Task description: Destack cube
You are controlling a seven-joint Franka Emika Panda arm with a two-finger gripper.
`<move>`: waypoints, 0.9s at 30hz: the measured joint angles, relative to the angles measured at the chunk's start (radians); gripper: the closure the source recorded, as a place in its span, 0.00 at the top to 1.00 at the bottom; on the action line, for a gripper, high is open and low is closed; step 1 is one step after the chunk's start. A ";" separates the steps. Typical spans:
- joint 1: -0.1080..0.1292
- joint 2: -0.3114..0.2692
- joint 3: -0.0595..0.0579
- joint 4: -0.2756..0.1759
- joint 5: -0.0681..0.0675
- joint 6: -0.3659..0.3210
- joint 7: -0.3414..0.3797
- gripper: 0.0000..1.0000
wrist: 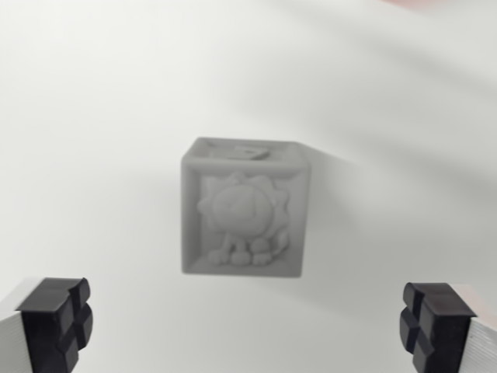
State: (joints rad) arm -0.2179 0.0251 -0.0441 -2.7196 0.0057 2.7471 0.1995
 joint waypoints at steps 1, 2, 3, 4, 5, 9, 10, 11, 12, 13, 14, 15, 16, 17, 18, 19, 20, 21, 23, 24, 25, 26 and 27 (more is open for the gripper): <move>0.000 -0.015 0.000 0.000 -0.002 -0.014 0.001 1.00; 0.000 -0.030 0.000 -0.001 -0.003 -0.029 0.002 1.00; 0.000 -0.045 0.000 -0.001 -0.004 -0.044 0.003 1.00; 0.000 -0.053 0.000 -0.001 -0.005 -0.051 0.004 1.00; -0.001 -0.070 0.000 -0.001 -0.007 -0.069 0.005 1.00; -0.002 -0.125 0.000 0.001 -0.011 -0.126 0.008 1.00; -0.002 -0.132 0.000 0.001 -0.011 -0.133 0.008 1.00; -0.002 -0.145 0.000 0.003 -0.012 -0.148 0.009 1.00; -0.003 -0.159 0.000 0.005 -0.012 -0.163 0.009 1.00; -0.003 -0.171 0.000 0.007 -0.013 -0.177 0.010 1.00; -0.003 -0.184 0.000 0.009 -0.013 -0.192 0.010 1.00; -0.003 -0.196 0.000 0.011 -0.014 -0.206 0.010 1.00; -0.003 -0.202 0.000 0.012 -0.014 -0.214 0.010 1.00; -0.004 -0.216 0.000 0.015 -0.015 -0.230 0.011 1.00; -0.004 -0.227 0.000 0.019 -0.015 -0.245 0.011 1.00; -0.004 -0.239 0.000 0.022 -0.015 -0.260 0.012 1.00; -0.004 -0.250 0.000 0.025 -0.016 -0.275 0.012 1.00; -0.004 -0.261 0.000 0.029 -0.016 -0.288 0.012 1.00; -0.004 -0.276 0.000 0.034 -0.016 -0.309 0.012 1.00; -0.004 -0.285 0.000 0.038 -0.017 -0.322 0.012 1.00; -0.004 -0.294 0.000 0.042 -0.017 -0.336 0.013 1.00; -0.004 -0.303 0.000 0.047 -0.017 -0.349 0.013 1.00; -0.004 -0.312 0.000 0.051 -0.017 -0.361 0.013 1.00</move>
State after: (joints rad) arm -0.2215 -0.2868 -0.0440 -2.6689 -0.0114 2.3860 0.2124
